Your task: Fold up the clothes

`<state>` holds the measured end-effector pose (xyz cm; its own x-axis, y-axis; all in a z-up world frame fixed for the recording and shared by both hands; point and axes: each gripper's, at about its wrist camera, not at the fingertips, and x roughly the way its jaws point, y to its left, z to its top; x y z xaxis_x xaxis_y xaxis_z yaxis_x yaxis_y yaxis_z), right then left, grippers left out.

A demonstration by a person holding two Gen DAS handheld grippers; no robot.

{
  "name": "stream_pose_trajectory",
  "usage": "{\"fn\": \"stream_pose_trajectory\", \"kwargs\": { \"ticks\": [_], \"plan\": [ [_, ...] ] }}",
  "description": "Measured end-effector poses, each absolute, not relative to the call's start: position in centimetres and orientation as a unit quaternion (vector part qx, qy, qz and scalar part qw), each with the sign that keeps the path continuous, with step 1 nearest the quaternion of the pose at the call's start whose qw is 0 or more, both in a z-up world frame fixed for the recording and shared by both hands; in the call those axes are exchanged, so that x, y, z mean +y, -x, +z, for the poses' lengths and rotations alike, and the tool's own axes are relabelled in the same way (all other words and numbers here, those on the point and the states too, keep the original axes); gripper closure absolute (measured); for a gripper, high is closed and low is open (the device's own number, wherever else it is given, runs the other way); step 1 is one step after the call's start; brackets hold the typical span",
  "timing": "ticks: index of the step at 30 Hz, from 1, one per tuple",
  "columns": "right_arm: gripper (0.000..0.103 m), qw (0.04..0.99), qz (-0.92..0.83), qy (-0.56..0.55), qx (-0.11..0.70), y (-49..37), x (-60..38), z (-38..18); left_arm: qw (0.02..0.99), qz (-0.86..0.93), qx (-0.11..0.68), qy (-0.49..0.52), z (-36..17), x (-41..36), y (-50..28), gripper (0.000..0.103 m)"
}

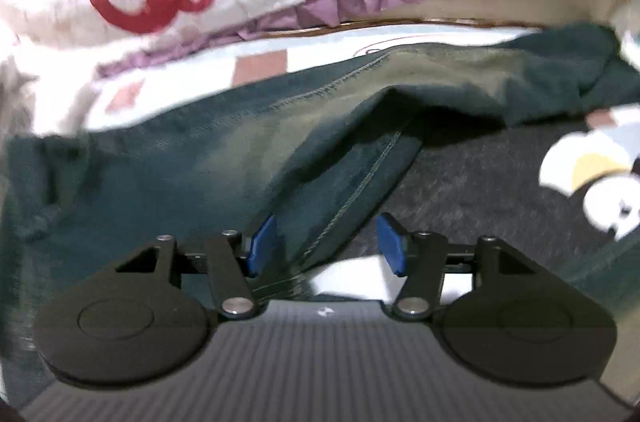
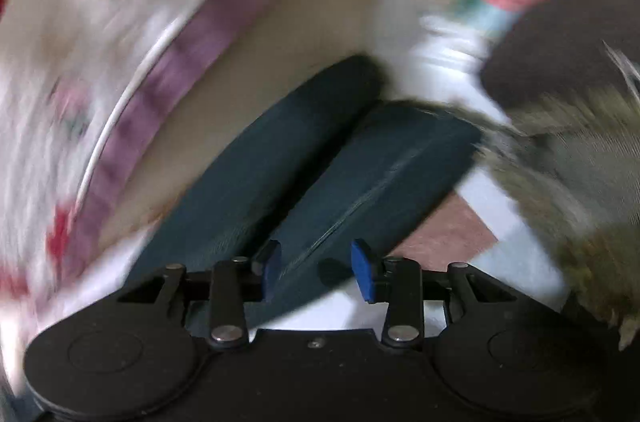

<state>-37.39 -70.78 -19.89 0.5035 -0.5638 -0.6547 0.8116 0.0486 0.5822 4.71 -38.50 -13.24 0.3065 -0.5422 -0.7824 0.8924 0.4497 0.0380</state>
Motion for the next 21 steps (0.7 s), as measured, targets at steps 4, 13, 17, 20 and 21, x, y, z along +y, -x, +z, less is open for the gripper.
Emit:
{"fn": "stream_pose_trajectory", "kwargs": {
  "ticks": [4, 13, 17, 20, 21],
  "plan": [
    [0.057, 0.687, -0.504, -0.510, 0.118, 36.8, -71.1, -21.2, 0.766, -0.472, 0.372, -0.228, -14.2, -38.8, -5.5, 0.047],
    [0.036, 0.711, -0.520, -0.457, 0.121, 34.2, -72.1, -21.6, 0.760, -0.463, 0.425, -0.166, -16.0, -38.1, -8.5, 0.043],
    [0.096, 0.741, -0.527, -0.391, 0.144, 32.6, -73.5, -19.6, 0.748, -0.488, 0.419, -0.164, -15.8, -37.6, -8.5, 0.041],
    [0.097, 0.776, -0.524, -0.332, 0.115, 32.0, -73.3, -14.3, 0.738, -0.508, 0.413, -0.164, -15.6, -37.2, -8.5, 0.041],
    [0.097, 0.790, -0.520, -0.310, 0.095, 32.0, -73.0, -11.7, 0.734, -0.515, 0.411, -0.163, -15.5, -37.1, -8.5, 0.041]
  ]
}}
